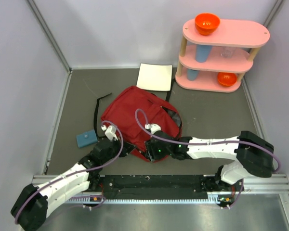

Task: Pack the student bag
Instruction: Adjust the student bag at the center of the board.

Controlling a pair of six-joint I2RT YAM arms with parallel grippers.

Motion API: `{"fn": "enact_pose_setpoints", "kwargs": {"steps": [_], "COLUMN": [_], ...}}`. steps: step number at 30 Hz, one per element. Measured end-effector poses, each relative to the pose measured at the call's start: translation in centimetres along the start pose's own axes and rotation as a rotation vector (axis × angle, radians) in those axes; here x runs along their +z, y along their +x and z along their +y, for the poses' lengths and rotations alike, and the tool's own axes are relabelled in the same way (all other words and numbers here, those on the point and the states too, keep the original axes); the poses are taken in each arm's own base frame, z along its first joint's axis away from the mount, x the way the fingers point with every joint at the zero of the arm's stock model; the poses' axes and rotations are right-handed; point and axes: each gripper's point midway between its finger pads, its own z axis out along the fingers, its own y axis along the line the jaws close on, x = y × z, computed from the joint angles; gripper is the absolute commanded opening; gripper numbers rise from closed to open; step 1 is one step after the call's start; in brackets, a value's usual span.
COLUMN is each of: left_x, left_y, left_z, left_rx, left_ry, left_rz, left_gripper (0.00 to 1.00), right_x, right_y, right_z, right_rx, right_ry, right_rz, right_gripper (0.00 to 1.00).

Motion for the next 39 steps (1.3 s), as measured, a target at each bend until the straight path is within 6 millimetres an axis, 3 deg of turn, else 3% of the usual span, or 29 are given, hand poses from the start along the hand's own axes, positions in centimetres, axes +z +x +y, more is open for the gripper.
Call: {"fn": "enact_pose_setpoints", "kwargs": {"steps": [6, 15, 18, 26, 32, 34, 39], "left_x": [0.1, 0.3, 0.3, 0.2, 0.2, 0.2, 0.2], "left_y": [-0.2, -0.6, -1.0, -1.5, -1.4, -1.4, -1.3], "left_z": [-0.4, -1.3, -2.1, -3.1, -3.2, -3.2, -3.1], "left_rx": [0.012, 0.003, 0.004, 0.015, 0.025, 0.026, 0.025], "left_ry": [0.022, 0.069, 0.101, 0.149, 0.157, 0.157, 0.152], "left_rz": [-0.008, -0.022, -0.036, -0.054, -0.047, -0.047, -0.042], "left_gripper": [0.0, 0.0, 0.0, 0.0, 0.0, 0.0, 0.0], "right_x": [0.4, 1.1, 1.2, 1.5, 2.7, 3.0, 3.6], "right_y": [0.5, 1.3, 1.0, -0.2, -0.4, -0.6, -0.5], "right_z": [2.0, 2.0, 2.0, 1.8, 0.8, 0.6, 0.5], "right_rx": [-0.003, 0.016, 0.041, 0.065, 0.067, 0.074, 0.062], "right_ry": [-0.078, -0.042, -0.03, -0.009, 0.02, 0.017, 0.008], "right_rz": [0.005, 0.003, -0.01, -0.068, -0.068, -0.067, -0.061], "right_gripper": [0.39, 0.28, 0.37, 0.41, 0.32, 0.16, 0.01]}}
